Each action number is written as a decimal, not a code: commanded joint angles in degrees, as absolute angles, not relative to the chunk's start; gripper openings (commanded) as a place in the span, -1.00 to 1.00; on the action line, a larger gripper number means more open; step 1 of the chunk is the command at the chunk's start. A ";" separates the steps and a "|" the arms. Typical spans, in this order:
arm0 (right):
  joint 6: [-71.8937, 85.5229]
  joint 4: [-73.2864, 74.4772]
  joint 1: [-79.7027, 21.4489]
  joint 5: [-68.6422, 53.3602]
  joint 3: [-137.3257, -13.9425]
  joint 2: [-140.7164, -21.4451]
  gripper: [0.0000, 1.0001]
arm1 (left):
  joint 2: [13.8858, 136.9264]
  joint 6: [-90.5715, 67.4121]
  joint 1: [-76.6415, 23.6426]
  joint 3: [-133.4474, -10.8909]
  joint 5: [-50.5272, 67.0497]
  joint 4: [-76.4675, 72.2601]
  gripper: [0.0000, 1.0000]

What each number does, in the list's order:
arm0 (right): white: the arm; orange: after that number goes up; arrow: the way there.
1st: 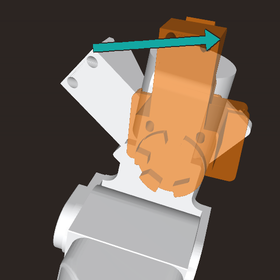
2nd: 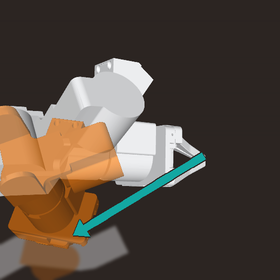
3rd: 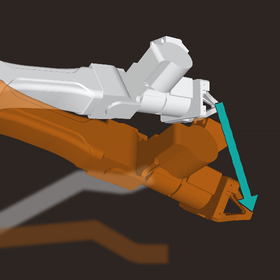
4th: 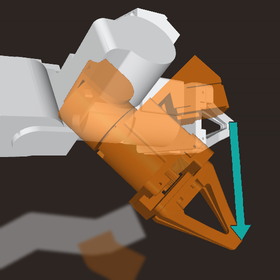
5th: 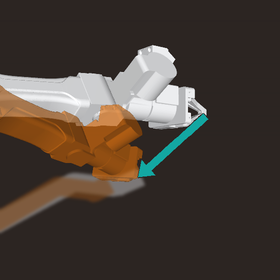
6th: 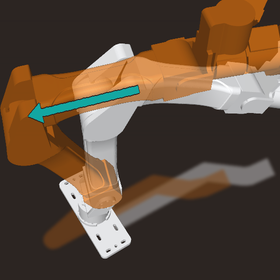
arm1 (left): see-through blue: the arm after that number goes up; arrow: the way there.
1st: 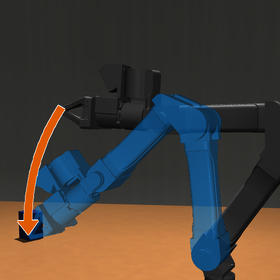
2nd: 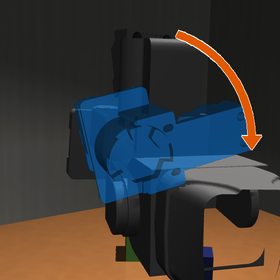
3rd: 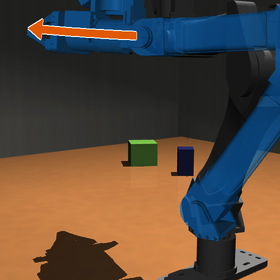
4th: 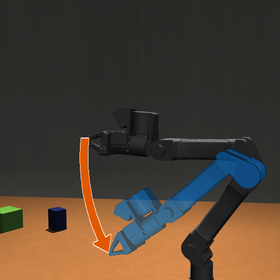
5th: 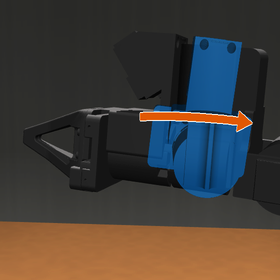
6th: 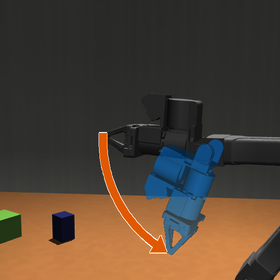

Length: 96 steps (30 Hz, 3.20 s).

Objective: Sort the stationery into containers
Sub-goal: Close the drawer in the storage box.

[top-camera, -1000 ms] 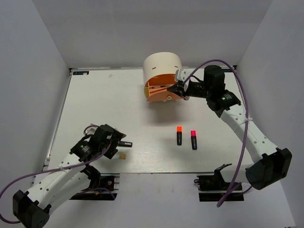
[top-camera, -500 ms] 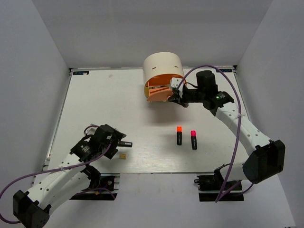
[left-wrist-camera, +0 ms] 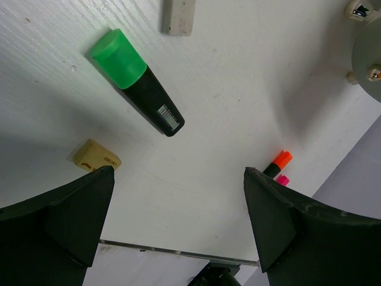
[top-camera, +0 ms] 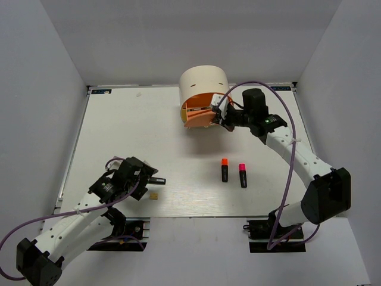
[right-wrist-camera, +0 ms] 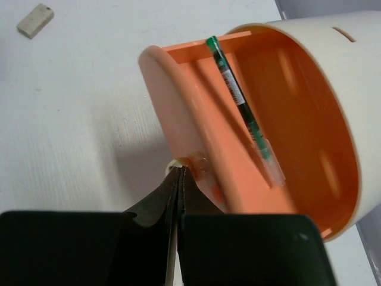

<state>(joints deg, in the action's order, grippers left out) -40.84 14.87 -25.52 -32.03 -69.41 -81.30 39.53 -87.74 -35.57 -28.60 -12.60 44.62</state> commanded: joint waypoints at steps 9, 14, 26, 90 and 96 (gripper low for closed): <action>-37.71 7.39 -25.75 -24.61 -73.21 -86.13 -1.00 | 39.55 -88.15 -35.42 -28.56 -12.39 43.95 0.99; -37.62 6.15 -25.75 -23.29 -75.40 -88.33 -1.00 | 39.55 -88.15 -35.42 -28.56 -12.39 43.42 0.99; -38.76 5.54 -25.31 -28.73 -76.29 -88.59 -1.00 | 40.08 -88.15 -35.42 -28.56 -12.39 43.42 0.99; -30.68 -5.98 -25.05 -19.32 -74.55 -92.38 -0.93 | 40.61 -86.84 -35.42 -29.09 -12.92 42.28 0.96; -24.89 -3.34 -24.79 -21.27 -70.14 -87.27 -0.38 | 44.20 -81.31 -35.42 -31.72 -13.45 39.12 0.76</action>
<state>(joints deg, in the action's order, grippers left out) -29.08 -2.74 -25.15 -18.44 -70.91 -91.00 42.83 -85.03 -35.57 -28.84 -12.69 41.95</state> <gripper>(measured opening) 0.266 0.896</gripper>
